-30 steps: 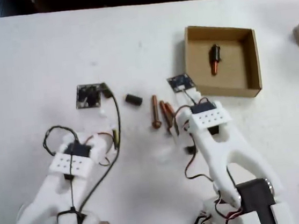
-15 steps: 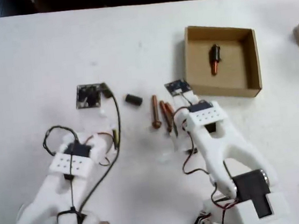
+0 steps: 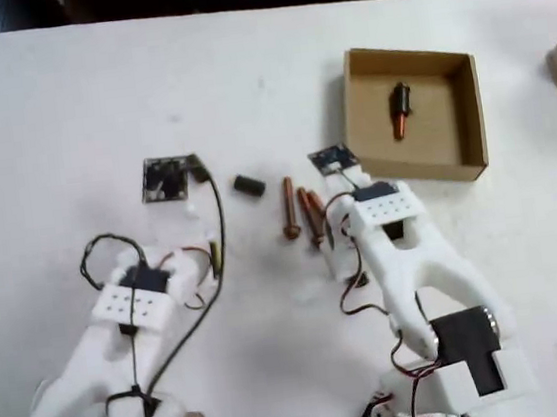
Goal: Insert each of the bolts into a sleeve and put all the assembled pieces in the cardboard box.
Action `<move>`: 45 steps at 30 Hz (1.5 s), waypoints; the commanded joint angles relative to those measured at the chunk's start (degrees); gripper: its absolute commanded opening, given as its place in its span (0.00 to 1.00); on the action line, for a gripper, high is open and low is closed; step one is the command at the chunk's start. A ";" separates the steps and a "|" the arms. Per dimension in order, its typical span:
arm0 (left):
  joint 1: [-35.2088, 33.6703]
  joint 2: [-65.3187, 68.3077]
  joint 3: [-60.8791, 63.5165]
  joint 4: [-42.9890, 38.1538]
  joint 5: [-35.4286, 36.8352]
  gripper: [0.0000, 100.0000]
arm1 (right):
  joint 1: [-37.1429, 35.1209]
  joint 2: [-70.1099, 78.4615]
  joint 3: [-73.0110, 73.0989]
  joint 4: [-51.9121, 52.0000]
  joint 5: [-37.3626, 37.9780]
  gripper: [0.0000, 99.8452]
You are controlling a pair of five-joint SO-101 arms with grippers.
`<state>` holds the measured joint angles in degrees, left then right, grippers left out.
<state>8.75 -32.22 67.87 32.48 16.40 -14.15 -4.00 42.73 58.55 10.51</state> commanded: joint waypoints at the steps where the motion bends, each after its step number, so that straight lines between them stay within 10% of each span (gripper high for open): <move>1: 0.66 -0.04 -3.25 0.00 0.26 0.02 | -0.75 -2.68 -1.58 0.92 1.23 0.02; 9: 0.48 -0.04 -3.25 -0.09 0.26 0.02 | -8.22 -17.80 5.01 -0.75 0.53 0.02; 32: -3.65 -0.04 -3.78 -0.88 0.18 0.02 | -24.75 -27.74 36.13 -82.59 -6.07 0.02; 45: -3.65 -0.04 -4.04 -0.97 0.09 0.02 | -20.00 -27.74 43.96 -102.90 -6.15 0.02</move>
<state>5.67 -32.22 67.87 32.48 16.40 -35.96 -29.76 84.75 -36.22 4.88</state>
